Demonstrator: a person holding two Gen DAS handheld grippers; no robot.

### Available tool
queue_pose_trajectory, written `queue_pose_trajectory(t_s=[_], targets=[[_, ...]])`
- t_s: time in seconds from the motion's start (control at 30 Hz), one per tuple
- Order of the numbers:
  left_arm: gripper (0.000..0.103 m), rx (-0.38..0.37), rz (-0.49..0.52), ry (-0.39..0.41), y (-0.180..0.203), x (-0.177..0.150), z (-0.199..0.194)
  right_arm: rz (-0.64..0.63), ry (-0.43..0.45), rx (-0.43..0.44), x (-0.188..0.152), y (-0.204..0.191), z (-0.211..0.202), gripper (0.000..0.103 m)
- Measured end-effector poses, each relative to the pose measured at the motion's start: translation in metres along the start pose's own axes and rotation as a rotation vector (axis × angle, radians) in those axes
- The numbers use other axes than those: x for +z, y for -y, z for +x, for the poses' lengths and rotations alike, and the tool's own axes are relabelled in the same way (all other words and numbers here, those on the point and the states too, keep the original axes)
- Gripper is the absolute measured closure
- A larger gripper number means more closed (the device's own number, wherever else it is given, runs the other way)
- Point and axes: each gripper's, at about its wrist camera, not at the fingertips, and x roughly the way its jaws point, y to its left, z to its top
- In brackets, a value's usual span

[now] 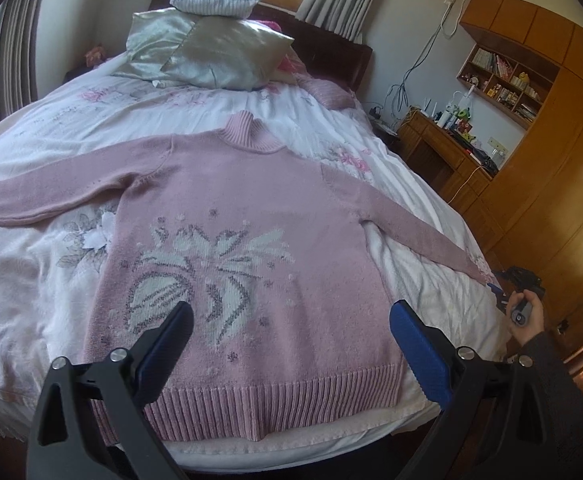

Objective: Fold small clothes
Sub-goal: 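Grasp the pink sweater's sleeve cuff with the right tool and fold it across the body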

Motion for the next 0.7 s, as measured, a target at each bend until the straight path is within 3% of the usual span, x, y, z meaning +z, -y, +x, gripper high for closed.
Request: queue_pose_trajectory(t_s=[0.07,0.33,0.47,0.5,0.53,0.7], targets=[[0.004,-0.001,0.003,-0.013,0.003,0.001,0.009,0.026,0.006,-0.044,0.007,0.007,0.012,0.072],[0.004,-0.072,-0.038,-0.061,0.008,0.008,0.037,0.029,0.027,-0.081,0.022,0.011,0.04,0.074],[0.004,-0.082,-0.109,-0.149,-0.005,0.004,0.058,0.002,0.027,-0.099,0.029,-0.001,0.053,0.08],[0.004,-0.084,-0.139,-0.176,-0.011,0.003,0.064,-0.012,0.027,-0.11,0.03,-0.004,0.055,0.09],[0.004,-0.084,-0.169,-0.202,-0.017,0.0,0.069,-0.04,0.03,-0.121,0.029,-0.01,0.055,0.094],[0.004,-0.104,-0.22,-0.256,-0.039,-0.009,0.08,-0.233,0.062,-0.097,0.008,-0.07,0.044,0.096]])
